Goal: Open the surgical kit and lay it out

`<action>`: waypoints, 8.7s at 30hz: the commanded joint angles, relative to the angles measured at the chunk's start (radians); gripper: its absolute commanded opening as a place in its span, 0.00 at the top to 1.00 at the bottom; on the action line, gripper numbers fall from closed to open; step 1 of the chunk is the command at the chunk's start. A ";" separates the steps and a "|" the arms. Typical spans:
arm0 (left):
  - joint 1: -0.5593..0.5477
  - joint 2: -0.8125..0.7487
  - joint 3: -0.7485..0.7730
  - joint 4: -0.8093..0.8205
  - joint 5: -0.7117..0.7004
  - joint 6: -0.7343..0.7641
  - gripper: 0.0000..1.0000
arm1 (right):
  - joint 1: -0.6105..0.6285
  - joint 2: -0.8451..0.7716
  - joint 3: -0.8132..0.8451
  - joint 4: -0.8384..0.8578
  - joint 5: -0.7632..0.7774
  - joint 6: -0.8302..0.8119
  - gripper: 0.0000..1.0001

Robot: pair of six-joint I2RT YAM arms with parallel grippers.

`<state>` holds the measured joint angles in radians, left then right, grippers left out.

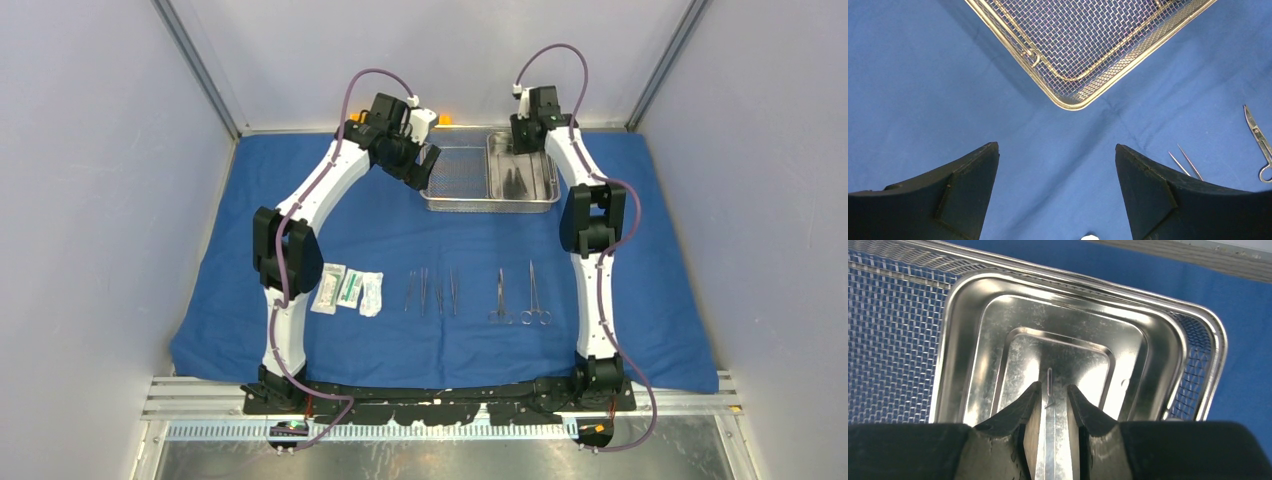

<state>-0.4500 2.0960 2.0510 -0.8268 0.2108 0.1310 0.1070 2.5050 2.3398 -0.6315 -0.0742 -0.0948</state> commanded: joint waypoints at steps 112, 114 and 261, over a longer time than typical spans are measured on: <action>-0.071 0.482 0.442 0.581 0.316 -0.521 0.22 | 0.034 0.186 0.189 0.055 0.071 -0.027 1.00; -0.072 0.470 0.432 0.568 0.318 -0.500 0.22 | 0.034 0.192 0.202 0.071 0.114 -0.028 1.00; -0.113 -0.319 -0.362 0.478 0.145 -0.356 0.33 | 0.006 -1.237 -1.560 0.222 0.247 0.162 1.00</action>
<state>-0.5671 1.8366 1.6958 -0.4004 0.3340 -0.2081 0.1165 1.2915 0.7742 -0.4713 0.1341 0.1089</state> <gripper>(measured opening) 0.670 0.017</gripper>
